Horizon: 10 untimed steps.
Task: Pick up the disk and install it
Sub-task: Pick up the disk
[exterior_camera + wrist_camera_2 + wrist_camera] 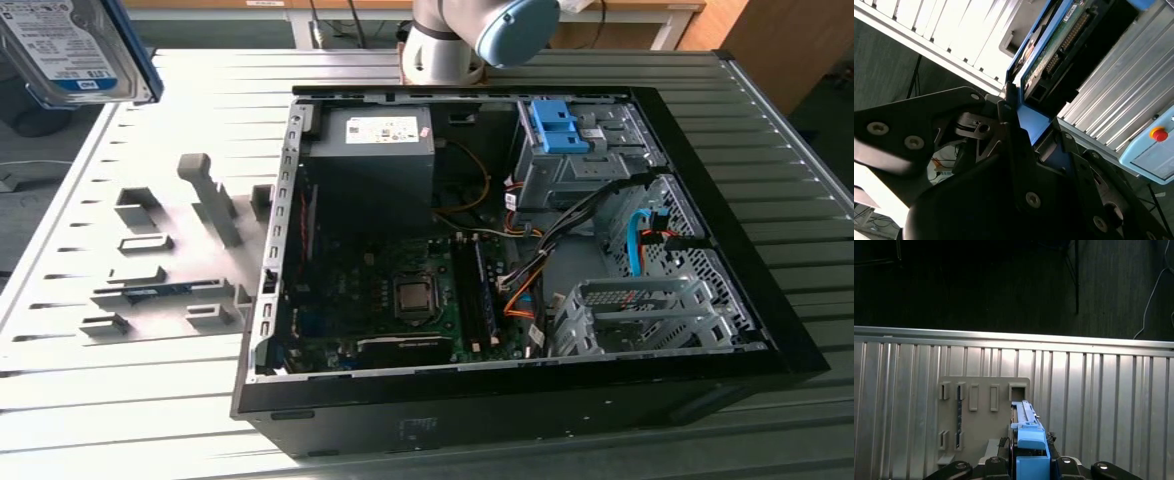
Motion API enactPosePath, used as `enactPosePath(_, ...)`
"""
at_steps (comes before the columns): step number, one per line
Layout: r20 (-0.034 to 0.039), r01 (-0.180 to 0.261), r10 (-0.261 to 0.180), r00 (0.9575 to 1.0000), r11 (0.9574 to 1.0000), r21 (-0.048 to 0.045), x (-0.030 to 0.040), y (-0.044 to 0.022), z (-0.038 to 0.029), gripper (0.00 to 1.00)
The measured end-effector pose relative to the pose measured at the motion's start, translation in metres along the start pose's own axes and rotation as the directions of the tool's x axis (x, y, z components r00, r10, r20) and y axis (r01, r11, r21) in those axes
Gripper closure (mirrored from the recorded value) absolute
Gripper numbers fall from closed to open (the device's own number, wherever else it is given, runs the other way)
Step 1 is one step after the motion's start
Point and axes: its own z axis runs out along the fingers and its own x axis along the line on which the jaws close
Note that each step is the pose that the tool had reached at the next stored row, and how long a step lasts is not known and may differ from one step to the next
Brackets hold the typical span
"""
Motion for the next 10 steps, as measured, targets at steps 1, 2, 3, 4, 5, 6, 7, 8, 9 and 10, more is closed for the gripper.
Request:
enactPosePath(1, 0.0000, 0.000, 0.000, 1.0000, 1.0000, 0.0000, 0.0000, 0.0000, -0.0008, 0.64)
enactPosePath(2, 0.0000, 0.000, 0.000, 1.0000, 1.0000, 0.0000, 0.0000, 0.0000, -0.0016, 0.64)
enactPosePath(3, 0.0000, 0.000, 0.000, 1.0000, 1.0000, 0.0001, 0.0000, 0.0000, -0.0023, 0.64)
enactPosePath(4, 0.0000, 0.000, 0.000, 1.0000, 1.0000, 0.0000, -0.0001, 0.0000, -0.0032, 0.64)
enactPosePath(5, 0.0000, 0.000, 0.000, 1.0000, 1.0000, 0.0001, -0.0001, 0.0000, -0.0039, 0.64)
enactPosePath(6, 0.0000, 0.000, 0.000, 1.0000, 1.0000, 0.0001, -0.0001, 0.0001, -0.0047, 0.64)
enactPosePath(7, 0.0000, 0.000, 0.000, 1.0000, 1.0000, 0.0001, -0.0001, 0.0001, -0.0054, 0.64)
enactPosePath(8, 0.0001, 0.000, 0.000, 1.0000, 1.0000, 0.0002, -0.0001, 0.0001, -0.0061, 0.64)
enactPosePath(9, 0.0000, 0.000, 0.000, 1.0000, 1.0000, 0.0001, -0.0001, 0.0001, -0.0068, 0.64)
enactPosePath(10, 0.0000, 0.000, 0.000, 1.0000, 1.0000, 0.0001, -0.0001, 0.0001, -0.0075, 0.64)
